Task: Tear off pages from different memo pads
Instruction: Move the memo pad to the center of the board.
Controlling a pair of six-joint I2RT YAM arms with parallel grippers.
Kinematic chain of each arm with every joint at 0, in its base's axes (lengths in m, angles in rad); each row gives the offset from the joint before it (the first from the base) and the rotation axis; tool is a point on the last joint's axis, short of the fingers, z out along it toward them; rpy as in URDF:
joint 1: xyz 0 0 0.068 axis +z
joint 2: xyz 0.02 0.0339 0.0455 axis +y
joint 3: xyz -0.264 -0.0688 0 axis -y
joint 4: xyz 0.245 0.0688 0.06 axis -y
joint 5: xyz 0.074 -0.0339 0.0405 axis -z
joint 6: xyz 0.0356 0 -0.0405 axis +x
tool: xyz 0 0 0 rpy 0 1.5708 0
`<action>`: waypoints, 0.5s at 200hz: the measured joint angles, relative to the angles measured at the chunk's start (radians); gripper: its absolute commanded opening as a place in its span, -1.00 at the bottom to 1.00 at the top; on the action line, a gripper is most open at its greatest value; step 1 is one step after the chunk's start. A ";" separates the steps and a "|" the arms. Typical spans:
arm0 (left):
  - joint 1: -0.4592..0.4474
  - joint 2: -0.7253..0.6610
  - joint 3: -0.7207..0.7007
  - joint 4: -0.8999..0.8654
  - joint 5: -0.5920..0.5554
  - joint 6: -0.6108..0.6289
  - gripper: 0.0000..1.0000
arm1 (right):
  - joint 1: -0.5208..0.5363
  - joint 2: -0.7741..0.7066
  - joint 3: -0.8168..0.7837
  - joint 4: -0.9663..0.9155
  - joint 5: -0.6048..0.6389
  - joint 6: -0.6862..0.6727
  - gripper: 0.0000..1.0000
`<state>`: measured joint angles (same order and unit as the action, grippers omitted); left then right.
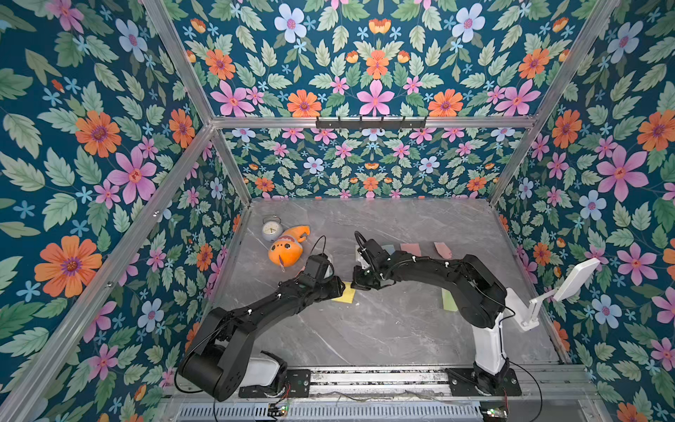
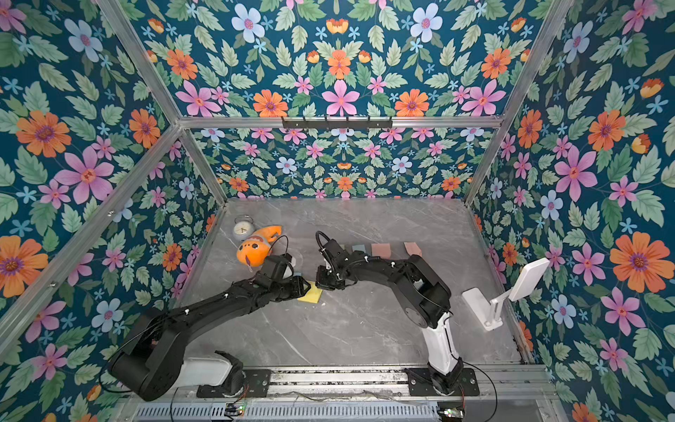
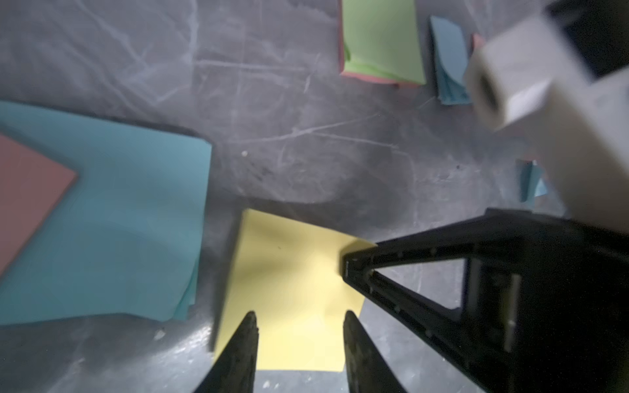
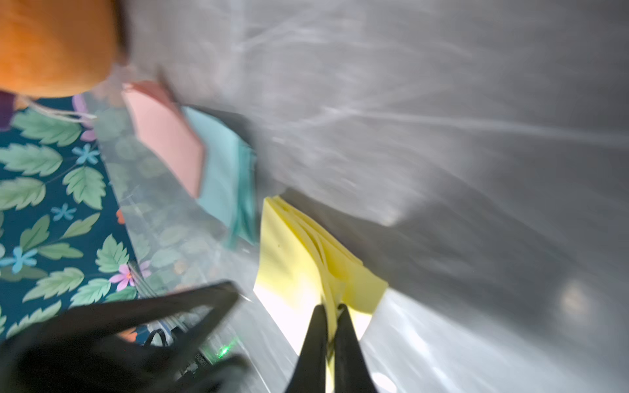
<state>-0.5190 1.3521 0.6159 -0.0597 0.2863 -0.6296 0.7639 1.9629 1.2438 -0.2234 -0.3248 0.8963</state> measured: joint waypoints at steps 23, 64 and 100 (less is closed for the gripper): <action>-0.017 0.016 0.000 0.003 0.008 -0.018 -0.13 | -0.031 -0.124 -0.219 0.090 0.039 0.138 -0.93; -0.100 0.067 0.004 0.045 0.043 -0.035 -0.12 | -0.018 -0.280 -0.437 0.195 0.068 0.339 -0.47; -0.136 0.081 -0.014 0.090 0.084 -0.051 -0.16 | -0.029 -0.364 -0.407 0.024 0.066 0.272 -0.12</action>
<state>-0.6548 1.4334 0.6018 0.0299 0.3702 -0.6804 0.7349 1.5990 0.8368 -0.1997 -0.2584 1.1683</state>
